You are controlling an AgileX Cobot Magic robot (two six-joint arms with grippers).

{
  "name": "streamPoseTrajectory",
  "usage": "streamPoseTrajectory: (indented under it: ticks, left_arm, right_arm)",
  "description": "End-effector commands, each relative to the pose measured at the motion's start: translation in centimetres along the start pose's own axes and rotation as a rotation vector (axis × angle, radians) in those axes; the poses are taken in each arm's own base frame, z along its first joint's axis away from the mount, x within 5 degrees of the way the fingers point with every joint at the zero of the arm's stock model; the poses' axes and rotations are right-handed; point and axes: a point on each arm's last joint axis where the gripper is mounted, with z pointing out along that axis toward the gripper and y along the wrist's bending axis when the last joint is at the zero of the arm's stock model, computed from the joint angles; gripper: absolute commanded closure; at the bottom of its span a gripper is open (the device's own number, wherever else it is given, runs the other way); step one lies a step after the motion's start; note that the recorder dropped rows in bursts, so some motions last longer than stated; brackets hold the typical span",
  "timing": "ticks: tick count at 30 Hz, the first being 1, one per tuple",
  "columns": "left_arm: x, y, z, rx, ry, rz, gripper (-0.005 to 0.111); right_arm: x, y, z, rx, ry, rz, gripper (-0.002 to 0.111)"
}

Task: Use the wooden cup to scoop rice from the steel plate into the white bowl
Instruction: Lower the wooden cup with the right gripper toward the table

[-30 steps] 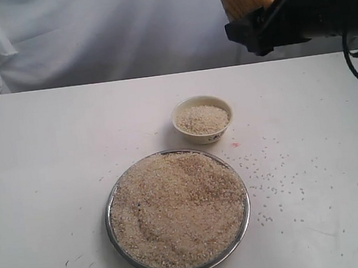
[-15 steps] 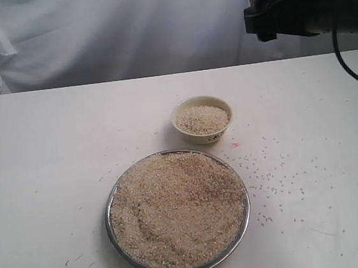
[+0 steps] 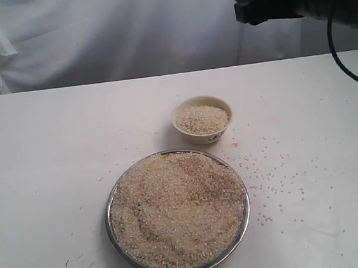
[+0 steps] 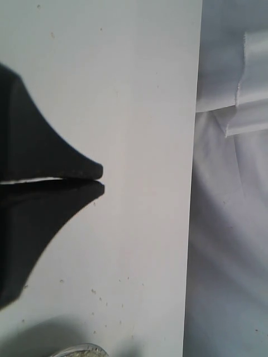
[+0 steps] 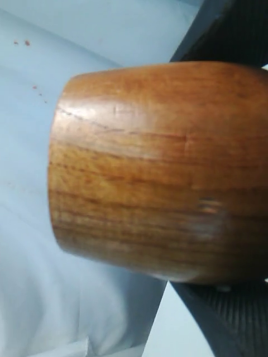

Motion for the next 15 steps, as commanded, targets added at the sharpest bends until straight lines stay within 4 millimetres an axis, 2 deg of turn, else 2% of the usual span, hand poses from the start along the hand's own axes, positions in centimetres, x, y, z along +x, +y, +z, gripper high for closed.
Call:
streamPoseTrajectory:
  ticks: [1, 9, 15]
  left_arm:
    - [0.0, 0.0, 0.0, 0.003, -0.012, 0.002, 0.107]
    - [0.0, 0.0, 0.0, 0.003, -0.012, 0.002, 0.107]
    - [0.0, 0.0, 0.0, 0.003, -0.012, 0.002, 0.107]
  right_arm:
    - [1.6, 0.3, 0.8, -0.053, -0.049, 0.018, 0.108]
    - [6.5, -0.8, 2.2, -0.041, -0.113, 0.092, 0.108]
    - [9.9, -1.7, 3.6, -0.041, -0.055, 0.102, 0.108]
